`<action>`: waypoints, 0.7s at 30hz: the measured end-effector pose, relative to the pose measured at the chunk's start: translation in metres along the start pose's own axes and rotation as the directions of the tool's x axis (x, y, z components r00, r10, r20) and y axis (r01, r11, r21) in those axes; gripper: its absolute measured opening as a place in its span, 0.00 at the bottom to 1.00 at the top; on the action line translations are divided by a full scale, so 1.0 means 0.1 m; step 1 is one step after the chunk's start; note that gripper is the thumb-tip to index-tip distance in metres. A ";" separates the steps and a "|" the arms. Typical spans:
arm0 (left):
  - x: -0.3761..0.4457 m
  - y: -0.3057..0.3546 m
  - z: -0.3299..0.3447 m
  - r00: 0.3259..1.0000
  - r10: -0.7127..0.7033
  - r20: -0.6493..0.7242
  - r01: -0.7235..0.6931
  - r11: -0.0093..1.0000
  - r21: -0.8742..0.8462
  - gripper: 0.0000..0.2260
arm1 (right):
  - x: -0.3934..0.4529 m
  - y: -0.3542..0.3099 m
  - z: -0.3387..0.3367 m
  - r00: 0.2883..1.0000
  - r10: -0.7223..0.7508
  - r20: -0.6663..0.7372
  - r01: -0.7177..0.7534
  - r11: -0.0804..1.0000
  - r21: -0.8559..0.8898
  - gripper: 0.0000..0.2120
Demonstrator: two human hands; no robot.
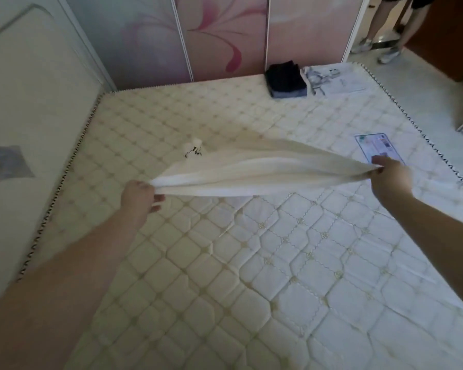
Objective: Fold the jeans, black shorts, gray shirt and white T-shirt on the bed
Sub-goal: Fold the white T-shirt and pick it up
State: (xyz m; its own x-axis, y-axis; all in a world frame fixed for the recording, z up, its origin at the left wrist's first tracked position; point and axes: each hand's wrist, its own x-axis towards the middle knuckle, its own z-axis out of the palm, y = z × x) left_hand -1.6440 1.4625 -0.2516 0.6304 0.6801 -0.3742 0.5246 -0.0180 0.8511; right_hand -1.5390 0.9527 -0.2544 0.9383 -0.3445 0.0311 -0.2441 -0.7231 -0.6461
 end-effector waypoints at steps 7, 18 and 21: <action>-0.21 -2.34 0.29 0.981 -0.175 -0.089 0.193 0.939 0.285 0.01 | -1.01 1.63 1.13 0.941 0.231 0.248 -0.179 0.960 -0.216 0.13; -0.53 -3.68 0.39 0.961 -0.242 -0.133 0.275 0.795 0.540 0.05 | -1.83 2.51 1.85 0.852 0.419 0.314 -0.372 0.907 -0.199 0.17; -0.44 -3.75 0.42 0.955 -0.268 -0.126 0.291 0.770 0.568 0.04 | -1.79 2.60 1.96 0.849 0.443 0.288 -0.382 0.891 -0.246 0.19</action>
State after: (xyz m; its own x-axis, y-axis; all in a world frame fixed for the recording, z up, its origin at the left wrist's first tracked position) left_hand -1.8440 1.4084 -0.5697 0.3891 0.7470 -0.5391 0.9124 -0.2320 0.3371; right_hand -1.7224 0.9434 -0.5771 0.7590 -0.4403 -0.4797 -0.6357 -0.6602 -0.4000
